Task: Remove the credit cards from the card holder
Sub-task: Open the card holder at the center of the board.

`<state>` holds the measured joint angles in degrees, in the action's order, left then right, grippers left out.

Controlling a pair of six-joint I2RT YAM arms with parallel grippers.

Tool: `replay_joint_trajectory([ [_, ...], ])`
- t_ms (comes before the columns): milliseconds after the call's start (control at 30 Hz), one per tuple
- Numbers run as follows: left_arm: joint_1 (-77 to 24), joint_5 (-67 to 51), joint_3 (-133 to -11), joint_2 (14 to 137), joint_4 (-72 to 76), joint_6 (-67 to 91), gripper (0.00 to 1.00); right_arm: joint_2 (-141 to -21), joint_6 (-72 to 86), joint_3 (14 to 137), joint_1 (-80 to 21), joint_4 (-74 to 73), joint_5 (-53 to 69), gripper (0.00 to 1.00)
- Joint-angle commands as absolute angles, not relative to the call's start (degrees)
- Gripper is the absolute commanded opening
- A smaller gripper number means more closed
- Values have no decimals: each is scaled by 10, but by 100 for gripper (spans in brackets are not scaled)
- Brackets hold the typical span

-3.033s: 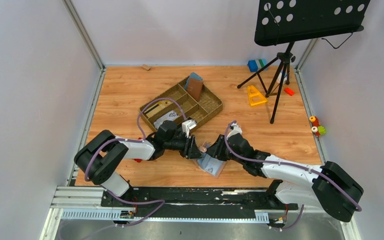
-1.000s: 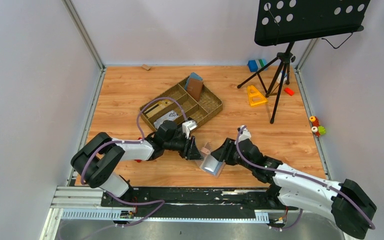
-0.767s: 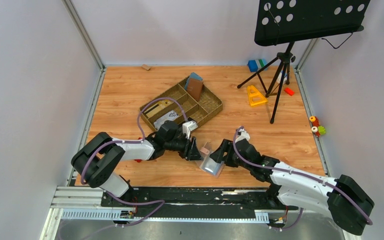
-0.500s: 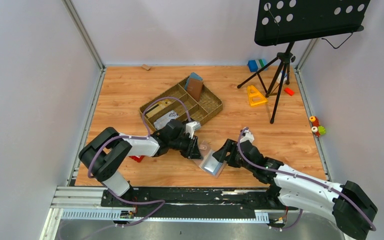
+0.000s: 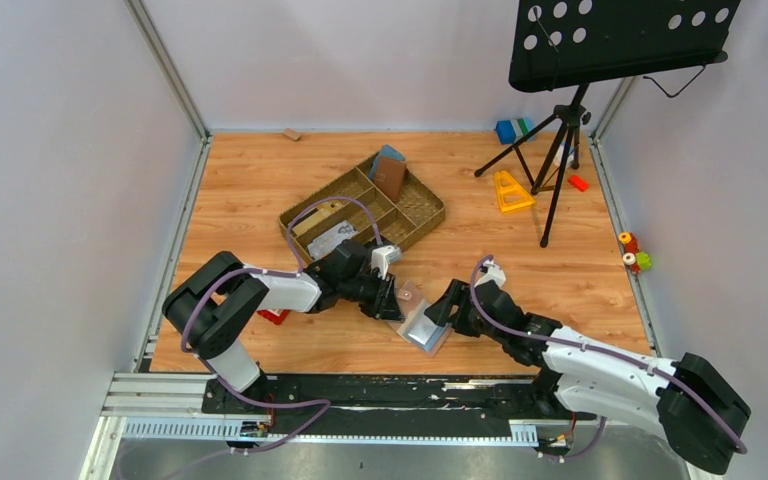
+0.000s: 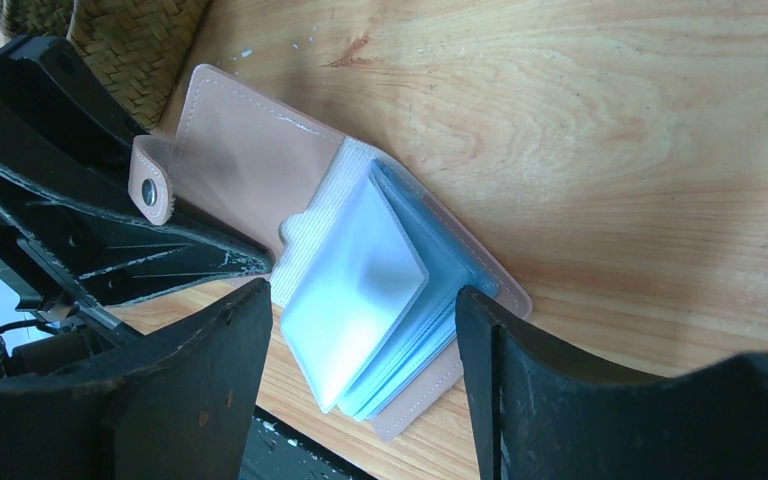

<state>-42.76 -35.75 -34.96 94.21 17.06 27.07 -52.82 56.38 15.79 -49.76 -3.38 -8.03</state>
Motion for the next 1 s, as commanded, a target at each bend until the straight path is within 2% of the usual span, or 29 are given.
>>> replay_joint_trajectory([
  [0,-430,-367,-362,942,178,267,30,-540,571,169,-500,-5,-76,67],
  [567,-430,-380,-359,941,191,272,31,-559,551,171,-500,129,-9,65],
  [767,-431,-381,-358,938,192,271,32,-579,521,176,-500,212,57,63],
  [967,-431,-382,-359,941,192,272,34,-603,515,190,-501,201,54,60],
])
